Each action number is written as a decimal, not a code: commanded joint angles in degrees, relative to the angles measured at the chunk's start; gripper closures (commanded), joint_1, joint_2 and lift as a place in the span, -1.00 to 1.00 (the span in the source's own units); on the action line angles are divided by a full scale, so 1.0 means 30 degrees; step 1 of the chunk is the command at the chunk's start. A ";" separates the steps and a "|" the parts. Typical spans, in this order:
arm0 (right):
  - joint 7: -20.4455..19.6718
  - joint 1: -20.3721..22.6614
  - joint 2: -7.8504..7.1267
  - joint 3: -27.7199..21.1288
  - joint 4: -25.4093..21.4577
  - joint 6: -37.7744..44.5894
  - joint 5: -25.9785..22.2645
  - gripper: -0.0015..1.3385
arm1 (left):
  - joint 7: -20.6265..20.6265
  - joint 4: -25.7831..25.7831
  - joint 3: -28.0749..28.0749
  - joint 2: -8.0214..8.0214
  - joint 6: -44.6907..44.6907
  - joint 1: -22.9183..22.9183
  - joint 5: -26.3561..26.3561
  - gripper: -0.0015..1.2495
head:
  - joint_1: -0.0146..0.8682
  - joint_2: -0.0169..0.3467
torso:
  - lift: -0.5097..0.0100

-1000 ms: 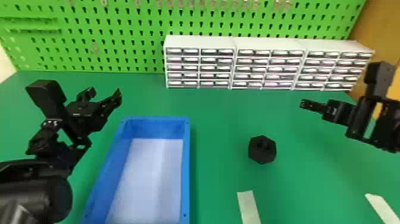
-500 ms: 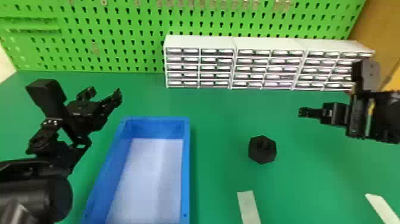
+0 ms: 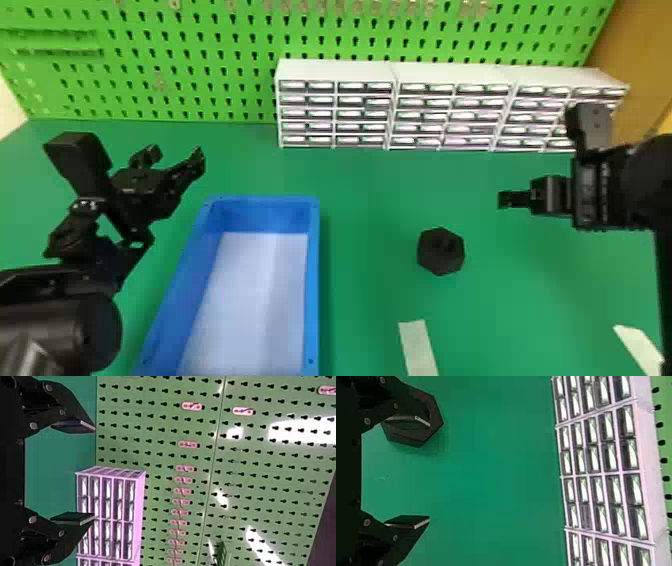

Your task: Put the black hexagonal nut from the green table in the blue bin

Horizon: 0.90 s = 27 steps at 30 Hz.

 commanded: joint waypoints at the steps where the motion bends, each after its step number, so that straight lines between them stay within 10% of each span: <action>1: 0.0001 0.0003 0.0287 0.0136 0.0943 -0.0981 -0.0186 -0.36 | -0.0001 -0.0001 0.0010 0.0003 0.0005 0.0028 0.0028 -0.25 | 0.60 -0.86 | 0.59; 27: 0.0147 -0.0349 0.0346 0.1865 0.6627 -0.5024 -0.0596 -0.36 | -0.0001 0.0029 0.0039 0.0003 0.0005 0.0058 0.0175 -0.25 | 0.60 -0.86 | 0.59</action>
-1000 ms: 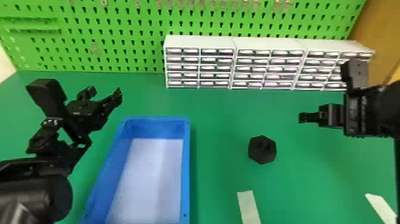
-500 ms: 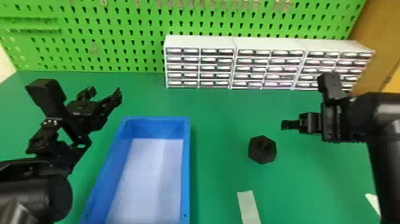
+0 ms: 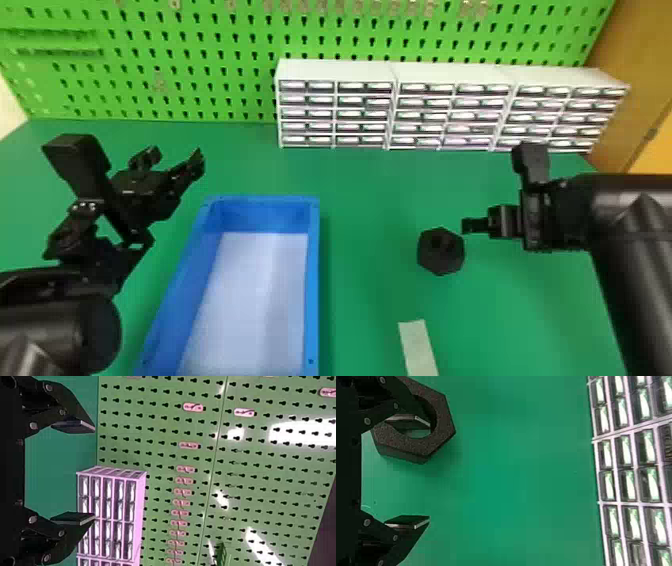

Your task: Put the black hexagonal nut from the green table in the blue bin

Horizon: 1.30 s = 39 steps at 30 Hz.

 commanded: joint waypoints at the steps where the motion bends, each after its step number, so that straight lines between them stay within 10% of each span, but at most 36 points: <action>1: 0.0112 -0.0006 -0.0008 0.0177 0.0648 -0.0518 0.0004 -0.36 | -0.0001 0.0000 0.0024 0.0000 0.0000 0.0000 0.0018 -0.25 | 0.60 -0.86 | 0.59; 39: 0.2573 -0.0651 0.0666 0.1554 0.2992 -0.2862 0.1967 -0.36 | -0.0001 0.0000 -0.0035 0.0000 0.0000 -0.0059 0.0018 -0.25 | 0.60 -0.86 | 0.59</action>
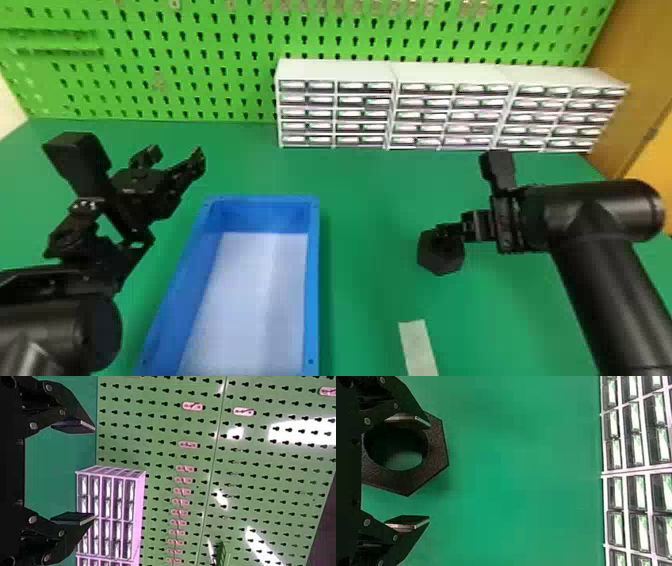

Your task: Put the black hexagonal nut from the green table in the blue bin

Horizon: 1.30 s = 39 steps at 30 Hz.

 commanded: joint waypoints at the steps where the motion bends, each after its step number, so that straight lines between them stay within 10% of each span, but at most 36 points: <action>1: 0.0035 0.0021 -0.0024 0.0045 0.0176 -0.0081 0.0071 -0.36 | -0.0001 0.0000 0.0001 0.0000 0.0000 0.0000 0.0016 -0.25 | 0.60 -0.86 | 0.59; 39: 0.0094 0.0079 -0.0171 0.0221 0.0908 -0.0403 0.0452 -0.36 | -0.0001 0.0000 0.0001 0.0000 0.0000 0.0000 0.0016 -0.25 | 0.60 -0.86 | 0.59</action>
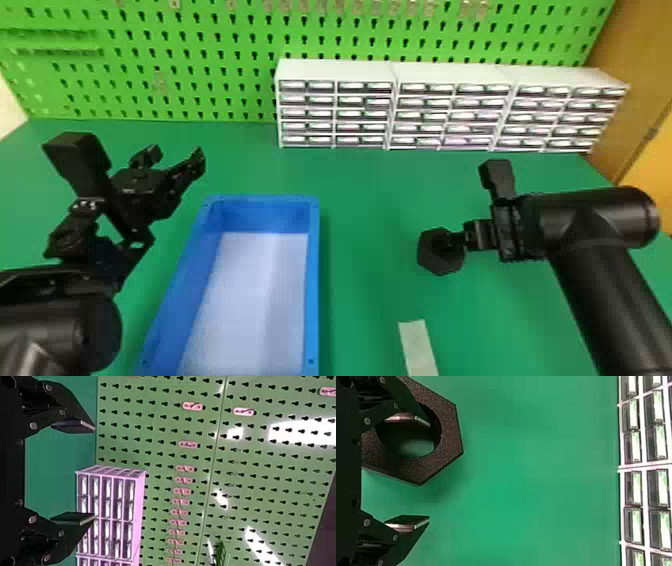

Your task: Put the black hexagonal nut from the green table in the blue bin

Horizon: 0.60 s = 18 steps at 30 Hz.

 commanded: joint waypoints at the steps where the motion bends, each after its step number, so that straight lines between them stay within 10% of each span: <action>1: 0.0000 0.0001 0.0000 0.0030 0.0102 -0.0057 0.0030 -0.36 | -0.0001 0.0000 -0.0029 0.0000 0.0000 0.0000 0.0000 -0.25 | 0.60 -0.86 | 0.59; 18: 0.0000 0.0001 0.0000 -0.0058 0.0717 -0.0526 0.0205 -0.36 | -0.0001 0.0000 -0.0029 0.0000 0.0000 0.0000 0.0000 -0.25 | 0.60 -0.86 | 0.59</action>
